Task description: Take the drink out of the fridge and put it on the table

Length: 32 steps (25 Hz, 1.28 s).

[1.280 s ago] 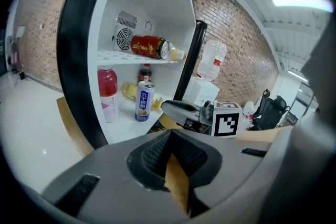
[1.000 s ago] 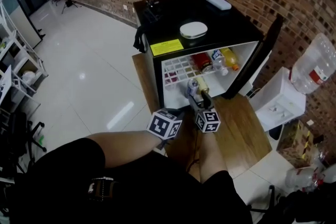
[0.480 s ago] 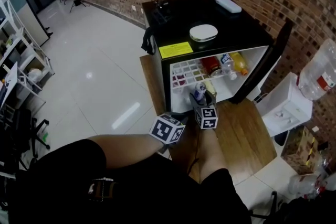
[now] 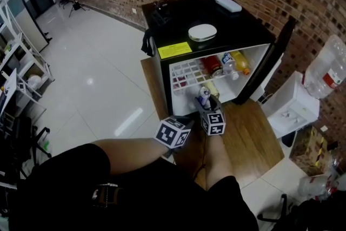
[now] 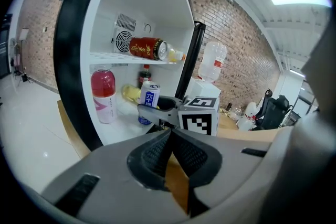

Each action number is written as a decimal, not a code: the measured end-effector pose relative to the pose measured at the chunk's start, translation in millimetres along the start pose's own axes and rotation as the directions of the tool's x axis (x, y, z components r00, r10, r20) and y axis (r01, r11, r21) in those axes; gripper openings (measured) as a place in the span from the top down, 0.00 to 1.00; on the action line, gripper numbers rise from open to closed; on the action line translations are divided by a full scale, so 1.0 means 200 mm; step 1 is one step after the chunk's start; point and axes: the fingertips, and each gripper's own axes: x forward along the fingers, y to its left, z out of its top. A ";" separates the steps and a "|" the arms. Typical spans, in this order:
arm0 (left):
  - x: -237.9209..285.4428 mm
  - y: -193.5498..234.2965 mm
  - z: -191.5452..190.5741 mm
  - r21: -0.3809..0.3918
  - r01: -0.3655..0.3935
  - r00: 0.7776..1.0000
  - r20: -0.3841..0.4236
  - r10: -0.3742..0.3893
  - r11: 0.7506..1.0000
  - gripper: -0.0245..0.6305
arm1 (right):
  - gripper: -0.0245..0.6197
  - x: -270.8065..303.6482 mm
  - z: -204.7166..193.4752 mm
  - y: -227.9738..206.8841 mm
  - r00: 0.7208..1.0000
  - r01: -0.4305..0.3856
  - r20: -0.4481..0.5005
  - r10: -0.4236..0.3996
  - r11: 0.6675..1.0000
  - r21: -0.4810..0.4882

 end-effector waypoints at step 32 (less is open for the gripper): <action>0.16 -1.15 -0.33 0.502 0.601 0.791 -0.259 -0.555 0.622 0.97 | 0.57 -1.85 -0.62 -0.12 0.826 0.563 -0.119 -0.552 0.821 0.096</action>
